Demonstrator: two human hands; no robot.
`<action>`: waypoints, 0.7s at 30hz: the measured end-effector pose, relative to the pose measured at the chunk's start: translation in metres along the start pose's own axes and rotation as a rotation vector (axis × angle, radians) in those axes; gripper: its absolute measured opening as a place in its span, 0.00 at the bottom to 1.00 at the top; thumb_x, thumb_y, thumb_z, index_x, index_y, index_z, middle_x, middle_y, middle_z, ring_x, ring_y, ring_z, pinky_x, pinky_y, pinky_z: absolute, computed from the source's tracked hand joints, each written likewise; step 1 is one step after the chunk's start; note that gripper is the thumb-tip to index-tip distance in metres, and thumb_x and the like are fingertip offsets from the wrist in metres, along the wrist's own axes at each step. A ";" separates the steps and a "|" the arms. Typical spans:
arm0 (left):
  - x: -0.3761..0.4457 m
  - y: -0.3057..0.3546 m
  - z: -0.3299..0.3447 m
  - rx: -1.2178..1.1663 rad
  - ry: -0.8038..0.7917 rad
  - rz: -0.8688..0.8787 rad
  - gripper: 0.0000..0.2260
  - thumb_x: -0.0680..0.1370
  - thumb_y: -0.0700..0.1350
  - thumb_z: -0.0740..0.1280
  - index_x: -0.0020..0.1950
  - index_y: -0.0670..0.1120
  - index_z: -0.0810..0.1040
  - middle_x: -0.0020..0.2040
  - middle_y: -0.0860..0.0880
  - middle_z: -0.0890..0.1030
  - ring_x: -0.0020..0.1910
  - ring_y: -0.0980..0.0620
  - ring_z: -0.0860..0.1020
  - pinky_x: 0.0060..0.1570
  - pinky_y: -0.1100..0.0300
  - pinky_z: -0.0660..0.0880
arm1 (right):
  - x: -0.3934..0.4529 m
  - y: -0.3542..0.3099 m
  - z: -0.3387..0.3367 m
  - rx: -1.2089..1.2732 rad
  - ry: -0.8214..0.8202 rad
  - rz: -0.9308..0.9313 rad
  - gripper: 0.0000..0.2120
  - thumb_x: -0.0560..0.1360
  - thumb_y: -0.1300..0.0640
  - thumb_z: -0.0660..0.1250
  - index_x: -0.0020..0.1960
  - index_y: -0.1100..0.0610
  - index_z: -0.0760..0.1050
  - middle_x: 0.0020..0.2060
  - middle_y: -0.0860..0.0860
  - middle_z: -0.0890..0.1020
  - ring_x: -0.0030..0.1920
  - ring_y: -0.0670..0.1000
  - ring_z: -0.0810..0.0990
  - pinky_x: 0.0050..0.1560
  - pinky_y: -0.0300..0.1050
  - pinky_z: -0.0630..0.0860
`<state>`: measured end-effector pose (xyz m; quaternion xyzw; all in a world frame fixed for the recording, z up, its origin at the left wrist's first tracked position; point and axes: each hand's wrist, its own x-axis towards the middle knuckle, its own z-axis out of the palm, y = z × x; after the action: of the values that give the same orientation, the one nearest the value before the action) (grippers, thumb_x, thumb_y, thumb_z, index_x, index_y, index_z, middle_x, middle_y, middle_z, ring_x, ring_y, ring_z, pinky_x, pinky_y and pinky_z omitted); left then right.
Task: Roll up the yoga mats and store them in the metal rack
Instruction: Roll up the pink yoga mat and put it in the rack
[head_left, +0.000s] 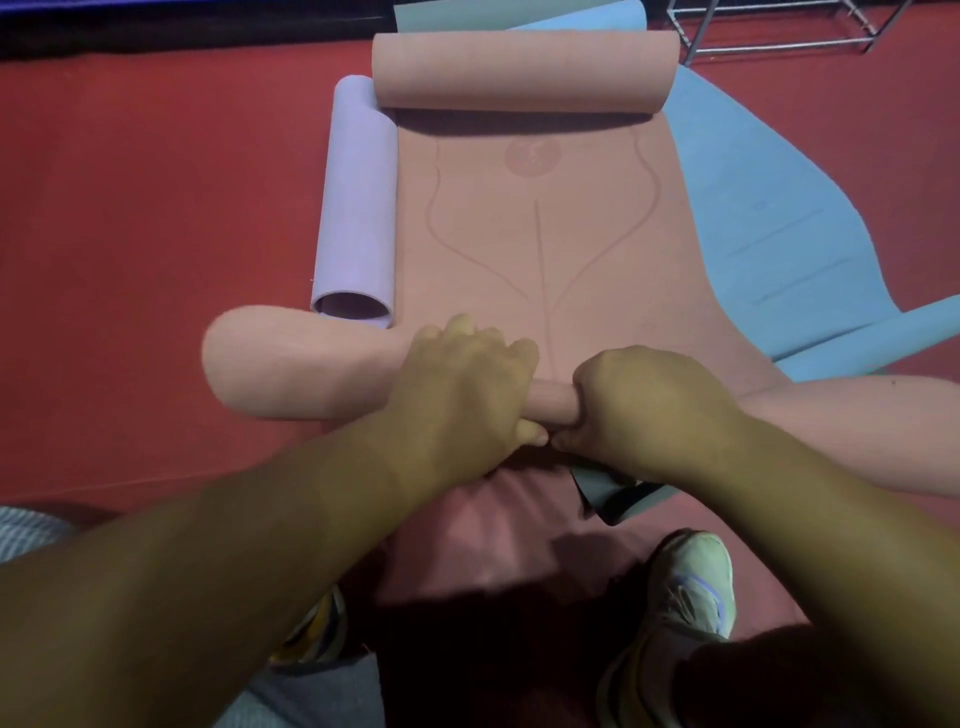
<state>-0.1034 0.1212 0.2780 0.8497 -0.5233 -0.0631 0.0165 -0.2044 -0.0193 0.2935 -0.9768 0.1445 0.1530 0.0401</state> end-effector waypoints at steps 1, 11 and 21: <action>-0.002 0.001 0.000 0.003 0.047 -0.001 0.24 0.73 0.66 0.68 0.47 0.51 0.60 0.43 0.52 0.69 0.44 0.48 0.64 0.46 0.51 0.67 | 0.000 0.001 -0.001 0.012 0.007 -0.002 0.24 0.69 0.33 0.69 0.34 0.51 0.64 0.30 0.47 0.70 0.31 0.51 0.70 0.29 0.44 0.62; 0.011 -0.011 0.008 -0.460 -0.551 -0.067 0.11 0.73 0.56 0.75 0.41 0.51 0.78 0.35 0.53 0.81 0.31 0.56 0.78 0.38 0.58 0.76 | -0.010 -0.012 0.004 -0.101 0.076 -0.043 0.22 0.72 0.38 0.70 0.40 0.51 0.62 0.35 0.47 0.73 0.39 0.55 0.71 0.38 0.46 0.63; -0.014 0.013 0.010 -0.056 -0.098 0.079 0.12 0.78 0.52 0.66 0.55 0.53 0.64 0.45 0.51 0.68 0.44 0.46 0.70 0.42 0.52 0.62 | 0.003 -0.002 0.012 0.007 -0.144 0.053 0.20 0.72 0.36 0.67 0.36 0.51 0.67 0.32 0.48 0.72 0.31 0.52 0.72 0.32 0.45 0.67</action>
<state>-0.1226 0.1283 0.2708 0.8236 -0.5544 -0.1185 0.0173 -0.2050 -0.0169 0.2817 -0.9589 0.1675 0.2236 0.0495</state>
